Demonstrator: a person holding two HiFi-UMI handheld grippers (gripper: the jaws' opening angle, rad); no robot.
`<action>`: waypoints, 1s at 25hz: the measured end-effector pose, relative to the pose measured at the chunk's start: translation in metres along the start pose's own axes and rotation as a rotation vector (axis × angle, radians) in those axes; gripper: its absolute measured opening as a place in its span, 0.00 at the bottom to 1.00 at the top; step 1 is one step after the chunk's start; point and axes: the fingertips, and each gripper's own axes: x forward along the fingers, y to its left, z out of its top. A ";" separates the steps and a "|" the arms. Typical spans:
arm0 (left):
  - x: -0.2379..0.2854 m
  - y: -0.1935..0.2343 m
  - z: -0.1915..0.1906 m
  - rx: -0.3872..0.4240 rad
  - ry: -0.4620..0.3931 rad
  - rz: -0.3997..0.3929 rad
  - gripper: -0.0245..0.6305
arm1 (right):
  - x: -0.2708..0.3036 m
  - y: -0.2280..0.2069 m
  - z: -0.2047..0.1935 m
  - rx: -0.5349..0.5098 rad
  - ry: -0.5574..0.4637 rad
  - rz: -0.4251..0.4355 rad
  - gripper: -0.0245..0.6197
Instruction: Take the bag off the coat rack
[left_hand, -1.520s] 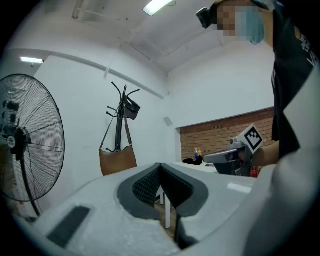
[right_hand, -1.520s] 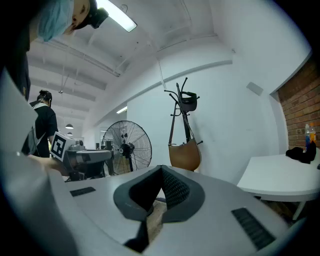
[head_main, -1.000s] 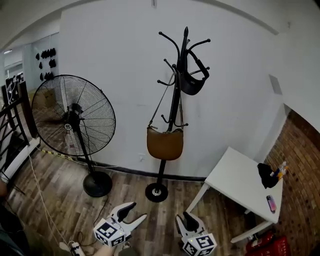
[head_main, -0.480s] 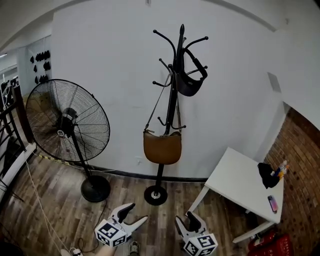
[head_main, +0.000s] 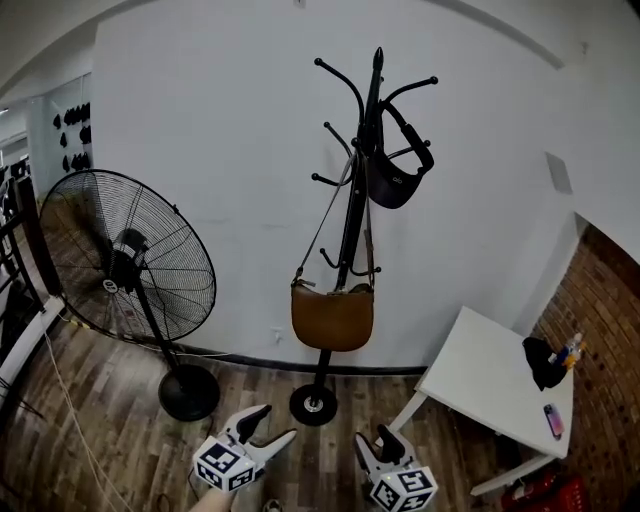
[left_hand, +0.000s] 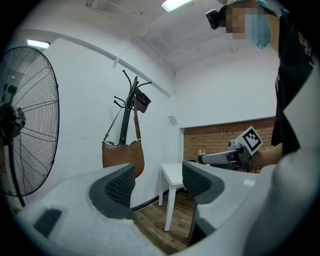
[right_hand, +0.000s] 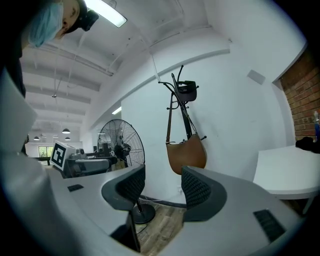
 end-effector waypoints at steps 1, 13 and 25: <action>0.004 0.008 0.001 -0.003 0.002 -0.004 0.48 | 0.008 -0.001 0.002 0.002 -0.002 -0.002 0.36; 0.047 0.086 0.013 0.019 0.022 -0.067 0.48 | 0.085 -0.012 0.032 0.057 -0.063 -0.071 0.36; 0.078 0.131 0.010 0.011 0.022 -0.130 0.48 | 0.128 -0.023 0.038 0.071 -0.076 -0.134 0.35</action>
